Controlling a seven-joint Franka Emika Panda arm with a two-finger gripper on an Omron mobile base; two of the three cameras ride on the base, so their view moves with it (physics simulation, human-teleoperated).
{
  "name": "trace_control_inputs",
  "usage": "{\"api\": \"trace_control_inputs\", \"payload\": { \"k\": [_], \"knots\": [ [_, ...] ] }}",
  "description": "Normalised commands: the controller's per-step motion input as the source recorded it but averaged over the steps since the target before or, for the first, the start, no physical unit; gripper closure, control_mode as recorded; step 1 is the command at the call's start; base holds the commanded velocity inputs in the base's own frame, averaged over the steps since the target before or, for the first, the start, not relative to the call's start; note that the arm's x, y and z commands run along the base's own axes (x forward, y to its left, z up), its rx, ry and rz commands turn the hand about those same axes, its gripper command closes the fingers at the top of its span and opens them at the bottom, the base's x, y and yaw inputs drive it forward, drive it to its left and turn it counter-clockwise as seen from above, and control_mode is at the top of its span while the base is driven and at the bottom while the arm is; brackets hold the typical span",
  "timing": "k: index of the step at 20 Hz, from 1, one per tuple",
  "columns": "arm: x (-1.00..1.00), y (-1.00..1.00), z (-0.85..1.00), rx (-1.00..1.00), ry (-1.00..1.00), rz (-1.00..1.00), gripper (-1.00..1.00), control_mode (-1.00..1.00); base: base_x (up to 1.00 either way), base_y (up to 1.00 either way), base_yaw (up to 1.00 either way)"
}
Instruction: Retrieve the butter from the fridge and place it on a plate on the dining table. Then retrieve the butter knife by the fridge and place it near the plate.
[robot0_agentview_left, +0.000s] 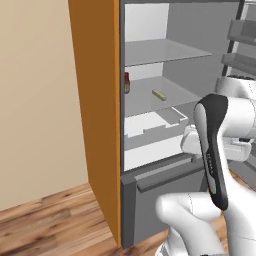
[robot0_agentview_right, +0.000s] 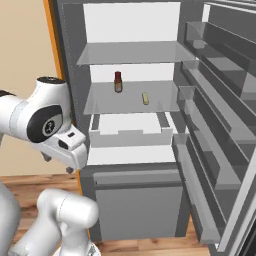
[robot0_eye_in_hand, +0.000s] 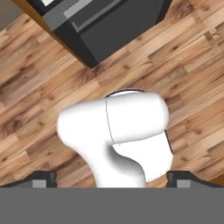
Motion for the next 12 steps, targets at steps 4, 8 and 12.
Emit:
{"api": "trace_control_inputs", "payload": {
  "k": [4, 8, 12],
  "knots": [
    [-0.08, 0.06, -0.12, -0.02, -0.03, 0.00, -1.00, -1.00, 0.00, 0.00, 0.00],
    [0.12, 0.00, -0.01, 0.00, -0.02, 0.02, -1.00, -1.00, 0.00, 0.00, 0.00],
    [0.12, 0.00, -0.01, 0.00, 0.00, 0.03, -1.00, 1.00, 0.62, -0.12, 0.15]
  ]
}}
